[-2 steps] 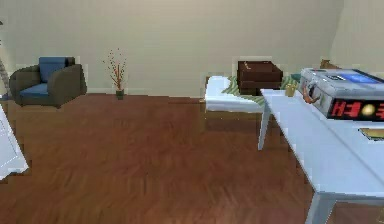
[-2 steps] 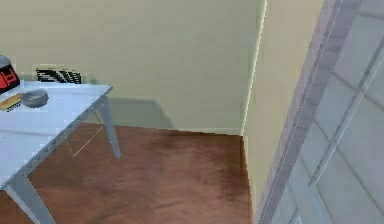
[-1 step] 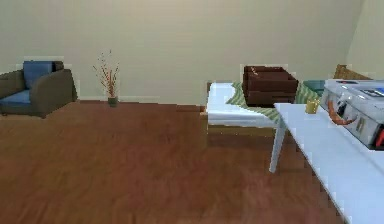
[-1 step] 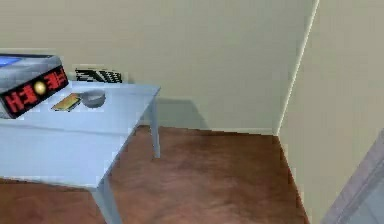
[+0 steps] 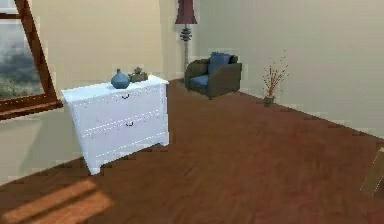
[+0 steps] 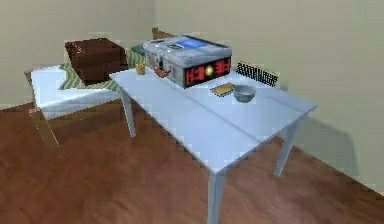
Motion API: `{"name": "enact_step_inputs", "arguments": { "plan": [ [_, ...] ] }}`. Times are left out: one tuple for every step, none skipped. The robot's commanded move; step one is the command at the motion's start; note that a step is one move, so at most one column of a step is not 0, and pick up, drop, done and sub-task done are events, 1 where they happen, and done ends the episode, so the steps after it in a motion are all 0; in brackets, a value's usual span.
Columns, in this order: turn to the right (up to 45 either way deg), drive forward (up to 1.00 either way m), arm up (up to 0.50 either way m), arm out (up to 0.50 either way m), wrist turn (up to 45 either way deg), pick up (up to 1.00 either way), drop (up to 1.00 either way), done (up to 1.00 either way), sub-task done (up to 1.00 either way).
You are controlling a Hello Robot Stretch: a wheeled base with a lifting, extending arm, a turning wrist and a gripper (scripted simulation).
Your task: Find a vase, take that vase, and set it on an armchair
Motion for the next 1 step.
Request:
{"name": "enact_step_inputs", "arguments": {
  "plan": [
    [-27.0,0.00,0.00,0.00,0.0,0.00,0.00,0.00,0.00]
  ]
}}
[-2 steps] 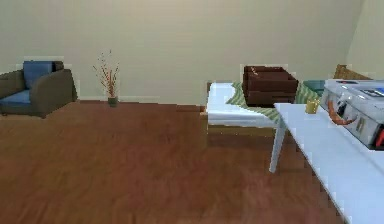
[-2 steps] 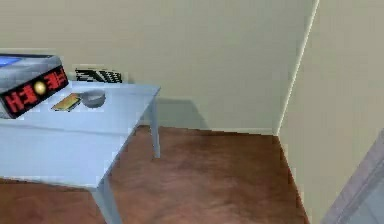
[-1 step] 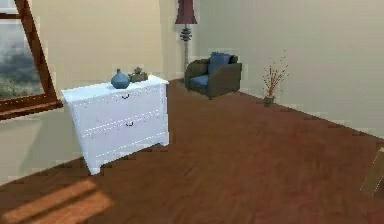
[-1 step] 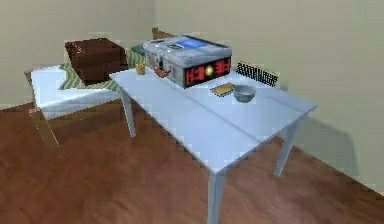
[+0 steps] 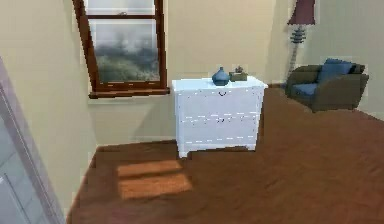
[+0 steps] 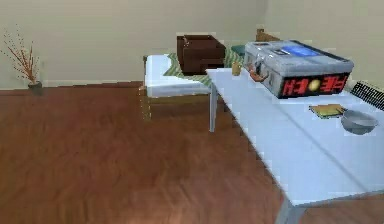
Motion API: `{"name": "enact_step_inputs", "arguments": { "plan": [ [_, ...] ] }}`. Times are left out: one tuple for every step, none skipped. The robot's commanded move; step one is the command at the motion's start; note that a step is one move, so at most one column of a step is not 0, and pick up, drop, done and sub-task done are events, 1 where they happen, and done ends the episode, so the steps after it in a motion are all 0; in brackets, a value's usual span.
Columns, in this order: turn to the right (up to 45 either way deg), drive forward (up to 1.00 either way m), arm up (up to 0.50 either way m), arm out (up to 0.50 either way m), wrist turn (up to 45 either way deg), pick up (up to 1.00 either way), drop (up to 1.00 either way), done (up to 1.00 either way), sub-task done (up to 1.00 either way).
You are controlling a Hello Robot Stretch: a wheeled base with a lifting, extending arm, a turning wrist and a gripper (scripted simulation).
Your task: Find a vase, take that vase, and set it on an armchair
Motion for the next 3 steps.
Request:
{"name": "enact_step_inputs", "arguments": {
  "plan": [
    [0.0,1.00,0.00,0.00,0.0,0.00,0.00,0.00,0.00],
    [0.0,0.15,0.00,0.00,0.0,0.00,0.00,0.00,0.00],
    [-45.0,0.00,0.00,0.00,0.0,0.00,0.00,0.00,0.00]
  ]
}}
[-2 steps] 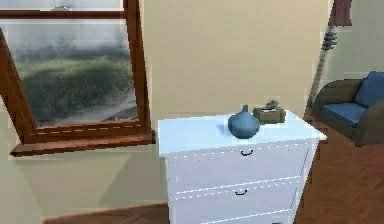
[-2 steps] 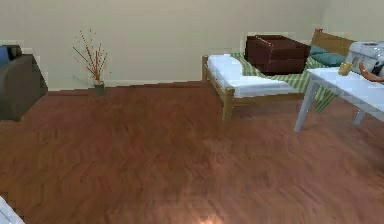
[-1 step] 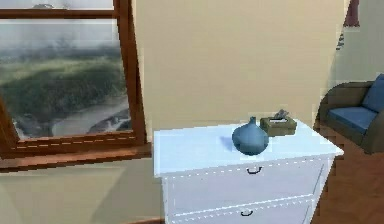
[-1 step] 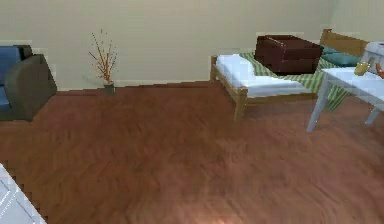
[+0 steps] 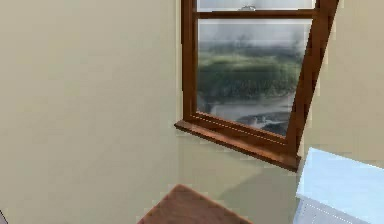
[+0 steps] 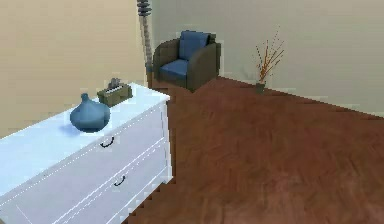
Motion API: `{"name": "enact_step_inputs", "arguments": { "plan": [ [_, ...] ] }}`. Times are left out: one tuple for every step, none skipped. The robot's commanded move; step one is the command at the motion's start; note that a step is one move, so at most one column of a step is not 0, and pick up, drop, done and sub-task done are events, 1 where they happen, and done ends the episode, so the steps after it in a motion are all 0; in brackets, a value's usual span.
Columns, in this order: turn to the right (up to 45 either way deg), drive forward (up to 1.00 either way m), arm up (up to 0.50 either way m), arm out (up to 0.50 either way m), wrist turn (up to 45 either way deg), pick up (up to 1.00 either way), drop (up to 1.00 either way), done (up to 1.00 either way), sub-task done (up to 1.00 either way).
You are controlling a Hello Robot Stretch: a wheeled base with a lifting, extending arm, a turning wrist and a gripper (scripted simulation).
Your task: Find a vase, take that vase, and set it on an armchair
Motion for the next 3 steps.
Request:
{"name": "enact_step_inputs", "arguments": {
  "plan": [
    [-24.0,0.00,0.00,0.00,0.0,0.00,0.00,0.00,0.00],
    [45.0,0.00,0.00,0.00,0.0,0.00,0.00,0.00,0.00],
    [33.0,0.00,0.00,0.00,0.0,0.00,0.00,0.00,0.00]
  ]
}}
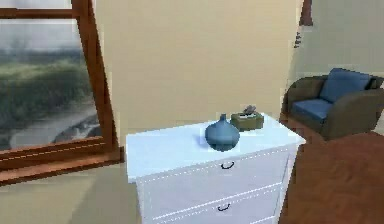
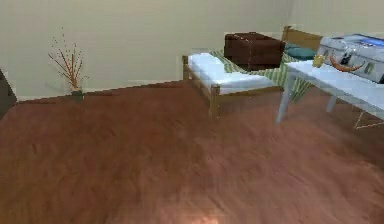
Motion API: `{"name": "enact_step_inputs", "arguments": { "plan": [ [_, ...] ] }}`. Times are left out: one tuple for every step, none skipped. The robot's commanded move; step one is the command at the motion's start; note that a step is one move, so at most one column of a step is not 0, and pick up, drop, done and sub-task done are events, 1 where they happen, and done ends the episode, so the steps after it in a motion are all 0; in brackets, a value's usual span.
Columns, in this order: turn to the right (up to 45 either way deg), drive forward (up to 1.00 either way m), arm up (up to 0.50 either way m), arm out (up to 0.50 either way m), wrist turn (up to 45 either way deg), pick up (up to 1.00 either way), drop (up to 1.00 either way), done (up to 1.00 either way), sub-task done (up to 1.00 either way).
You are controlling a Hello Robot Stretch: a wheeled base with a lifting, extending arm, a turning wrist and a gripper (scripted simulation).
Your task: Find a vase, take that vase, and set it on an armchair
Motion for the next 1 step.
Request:
{"name": "enact_step_inputs", "arguments": {
  "plan": [
    [0.0,0.45,0.00,0.00,0.0,0.00,0.00,0.00,0.00]
  ]
}}
